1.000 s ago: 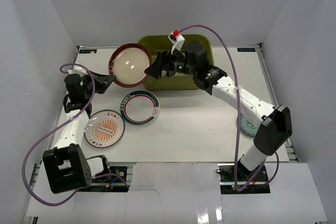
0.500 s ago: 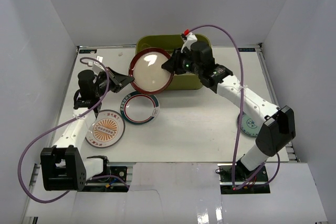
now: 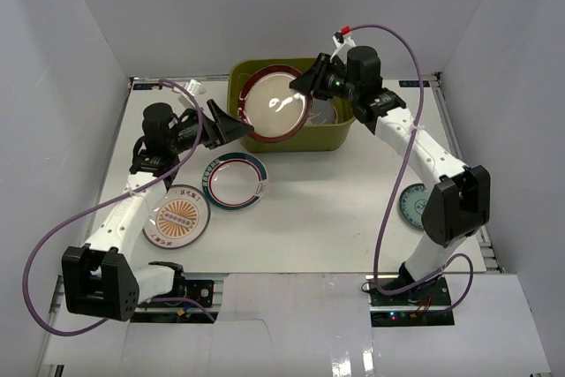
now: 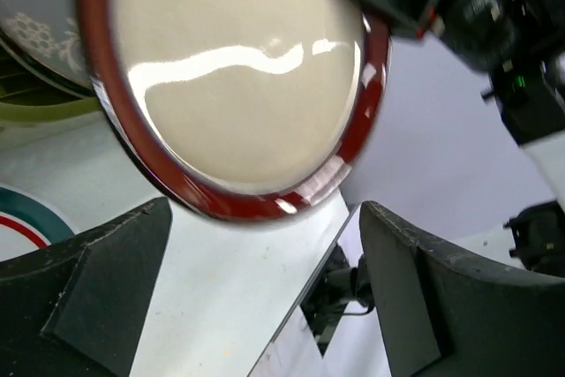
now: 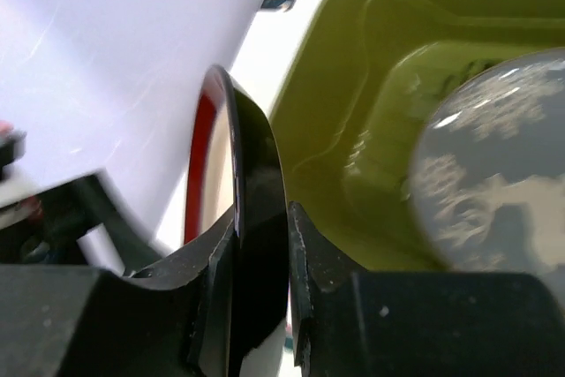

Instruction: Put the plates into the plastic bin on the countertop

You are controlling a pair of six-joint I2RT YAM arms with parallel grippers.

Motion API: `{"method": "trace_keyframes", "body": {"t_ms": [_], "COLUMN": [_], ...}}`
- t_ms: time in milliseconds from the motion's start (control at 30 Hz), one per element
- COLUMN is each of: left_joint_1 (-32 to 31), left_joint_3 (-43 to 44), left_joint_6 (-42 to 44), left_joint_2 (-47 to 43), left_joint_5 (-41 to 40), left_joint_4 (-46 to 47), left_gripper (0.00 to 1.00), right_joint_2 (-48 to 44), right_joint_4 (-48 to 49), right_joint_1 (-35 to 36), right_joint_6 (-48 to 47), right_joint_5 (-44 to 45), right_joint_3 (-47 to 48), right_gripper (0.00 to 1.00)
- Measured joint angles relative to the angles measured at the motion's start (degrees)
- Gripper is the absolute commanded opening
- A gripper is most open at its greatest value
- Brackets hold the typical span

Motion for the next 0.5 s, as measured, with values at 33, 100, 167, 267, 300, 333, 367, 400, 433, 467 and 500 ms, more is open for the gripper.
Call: {"method": "trace_keyframes", "body": {"t_ms": [33,100,167,267,300,333,367,400,433,467,500], "left_joint_1": [-1.0,-3.1,-5.0,-7.1,-7.6,-8.1,-8.6,-9.0,-9.4,-9.7,-9.9], "left_joint_3": [0.8,2.1,3.2,3.6,3.6,3.6,3.6,3.6,3.6,3.6,3.6], "left_joint_6": [1.8,5.7,9.4,14.1,15.5,16.6,17.6,18.5,19.2,19.9,20.3], "left_joint_2": [0.0,-0.5,-1.3,-2.0,-2.1,-2.1,-2.0,-2.0,-2.0,-2.0,-1.9], "left_joint_5": [0.0,-0.5,-2.5,-6.3,-7.5,-8.7,-9.7,-10.5,-11.1,-11.7,-12.0], "left_joint_4": [-1.9,-5.4,-8.8,-12.5,-13.7,-14.6,-15.6,-16.3,-16.8,-17.1,-17.4], "left_gripper": [0.98,0.98,0.98,0.98,0.98,0.98,0.98,0.98,0.98,0.98,0.98], "right_joint_2": [1.5,5.1,9.0,15.5,17.5,19.3,20.8,22.6,24.2,26.2,27.7], "right_joint_4": [0.0,0.0,0.2,-0.2,-0.2,-0.8,-1.1,-1.9,-2.7,-3.5,-4.1], "right_joint_1": [-1.3,-3.8,-6.0,-8.8,-9.5,-10.0,-10.4,-10.7,-10.8,-11.0,-11.0], "right_joint_6": [0.5,-0.4,-0.5,-0.8,-0.9,-1.1,-1.2,-1.2,-1.3,-1.3,-1.3], "right_joint_5": [-0.2,1.3,2.9,5.5,6.4,7.0,7.5,7.8,7.7,7.7,7.8], "right_joint_3": [1.4,4.2,6.4,9.9,10.5,11.3,11.8,12.6,13.7,15.2,16.5], "right_gripper": [0.08,0.08,0.08,0.08,0.08,0.08,0.08,0.08,0.08,0.08,0.08]}}
